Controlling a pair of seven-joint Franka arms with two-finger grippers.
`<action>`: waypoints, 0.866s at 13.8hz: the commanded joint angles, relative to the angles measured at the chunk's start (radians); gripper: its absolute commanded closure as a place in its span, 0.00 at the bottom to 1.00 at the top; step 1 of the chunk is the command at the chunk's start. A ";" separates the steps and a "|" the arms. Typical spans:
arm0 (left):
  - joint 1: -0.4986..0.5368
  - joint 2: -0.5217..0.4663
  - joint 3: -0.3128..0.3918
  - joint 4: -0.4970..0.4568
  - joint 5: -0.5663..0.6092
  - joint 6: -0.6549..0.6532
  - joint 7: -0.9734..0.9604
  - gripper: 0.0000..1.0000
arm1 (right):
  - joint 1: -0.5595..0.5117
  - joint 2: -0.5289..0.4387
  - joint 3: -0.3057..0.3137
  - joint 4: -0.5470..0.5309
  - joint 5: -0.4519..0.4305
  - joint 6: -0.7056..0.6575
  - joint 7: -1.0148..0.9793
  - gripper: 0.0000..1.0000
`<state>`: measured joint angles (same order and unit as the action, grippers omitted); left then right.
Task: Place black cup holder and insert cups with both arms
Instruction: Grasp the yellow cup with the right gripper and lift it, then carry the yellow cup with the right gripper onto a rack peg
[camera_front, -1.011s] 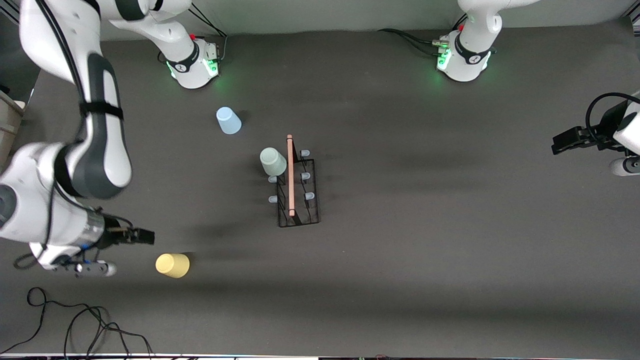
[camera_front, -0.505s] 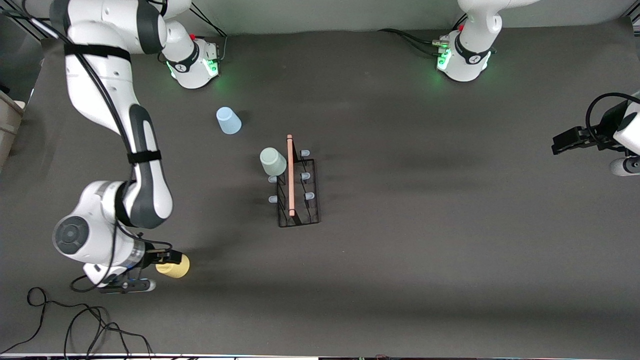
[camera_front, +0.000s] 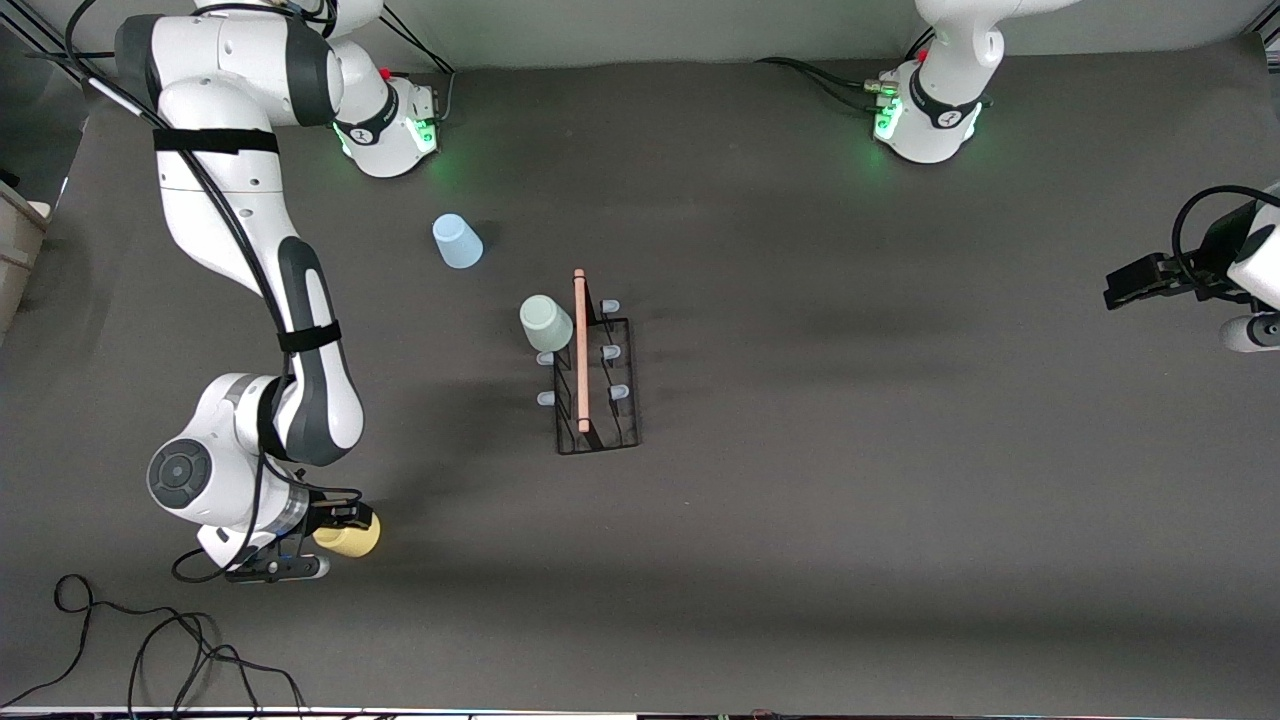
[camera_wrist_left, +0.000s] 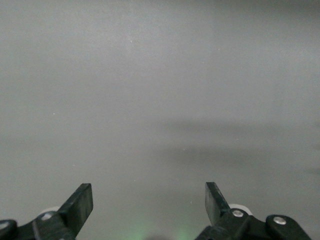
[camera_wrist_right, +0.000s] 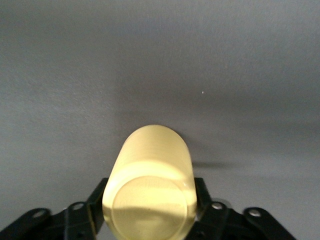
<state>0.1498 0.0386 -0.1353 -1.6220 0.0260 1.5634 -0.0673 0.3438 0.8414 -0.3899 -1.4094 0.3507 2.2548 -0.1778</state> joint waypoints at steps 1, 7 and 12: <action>0.014 -0.008 -0.003 -0.006 0.006 0.012 0.009 0.00 | 0.003 -0.100 -0.006 -0.003 0.010 -0.099 -0.029 0.86; 0.024 -0.002 -0.003 0.001 0.003 0.014 0.024 0.00 | 0.055 -0.382 -0.007 -0.010 -0.137 -0.481 0.197 0.93; 0.025 -0.002 -0.004 0.002 0.003 0.014 0.024 0.00 | 0.219 -0.512 -0.004 -0.013 -0.214 -0.658 0.603 0.95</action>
<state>0.1678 0.0397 -0.1351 -1.6213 0.0259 1.5709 -0.0574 0.4882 0.3641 -0.3954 -1.3832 0.1685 1.6064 0.2442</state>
